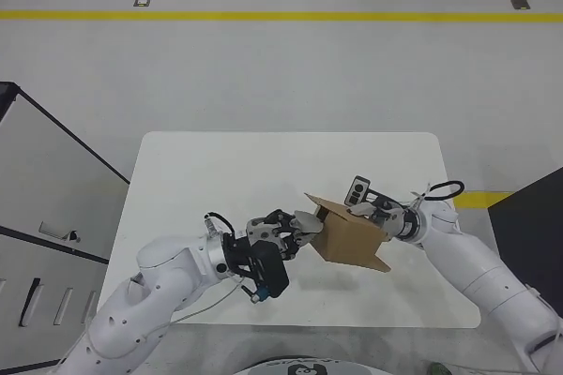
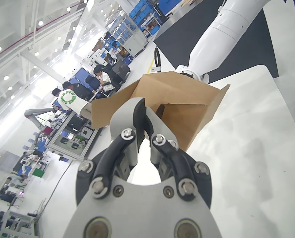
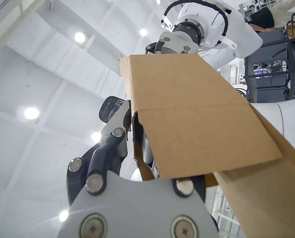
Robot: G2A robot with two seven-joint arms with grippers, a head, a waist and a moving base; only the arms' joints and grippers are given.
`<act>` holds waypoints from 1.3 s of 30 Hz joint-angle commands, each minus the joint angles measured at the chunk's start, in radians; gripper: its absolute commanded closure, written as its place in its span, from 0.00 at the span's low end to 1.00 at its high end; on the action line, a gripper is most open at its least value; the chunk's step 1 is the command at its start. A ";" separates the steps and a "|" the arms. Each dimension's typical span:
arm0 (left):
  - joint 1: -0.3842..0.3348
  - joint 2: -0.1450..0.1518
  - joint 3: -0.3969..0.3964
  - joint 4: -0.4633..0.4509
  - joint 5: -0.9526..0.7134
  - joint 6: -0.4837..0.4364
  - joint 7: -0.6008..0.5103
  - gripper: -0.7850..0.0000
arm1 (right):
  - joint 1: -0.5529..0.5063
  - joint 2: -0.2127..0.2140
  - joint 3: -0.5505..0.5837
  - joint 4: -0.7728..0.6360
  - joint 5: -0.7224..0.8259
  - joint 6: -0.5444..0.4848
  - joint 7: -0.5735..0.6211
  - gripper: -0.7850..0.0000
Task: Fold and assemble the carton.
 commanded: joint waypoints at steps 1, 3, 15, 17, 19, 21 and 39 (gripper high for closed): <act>0.002 0.000 0.001 -0.002 0.004 0.007 -0.003 1.00 | -0.001 0.001 0.000 -0.001 0.000 -0.001 0.000 1.00; 0.003 0.000 0.001 -0.004 0.010 0.009 -0.007 1.00 | -0.001 0.002 -0.001 -0.002 -0.001 -0.001 0.000 1.00; 0.005 0.001 0.008 -0.002 0.010 -0.003 0.003 1.00 | -0.003 0.004 -0.005 -0.006 0.002 -0.006 0.000 1.00; 0.003 0.001 0.012 0.001 0.014 -0.004 0.002 1.00 | -0.002 0.004 -0.008 -0.007 0.000 -0.006 0.000 1.00; 0.000 0.001 0.020 0.002 0.016 -0.008 0.002 1.00 | -0.001 0.003 -0.011 -0.007 -0.001 -0.006 0.000 1.00; -0.003 0.000 0.028 0.004 0.019 -0.011 0.002 1.00 | 0.000 0.002 -0.014 -0.008 0.000 -0.007 0.000 1.00; -0.032 -0.005 0.069 0.019 0.017 -0.023 -0.003 1.00 | 0.001 0.003 -0.021 -0.010 0.000 -0.021 0.000 1.00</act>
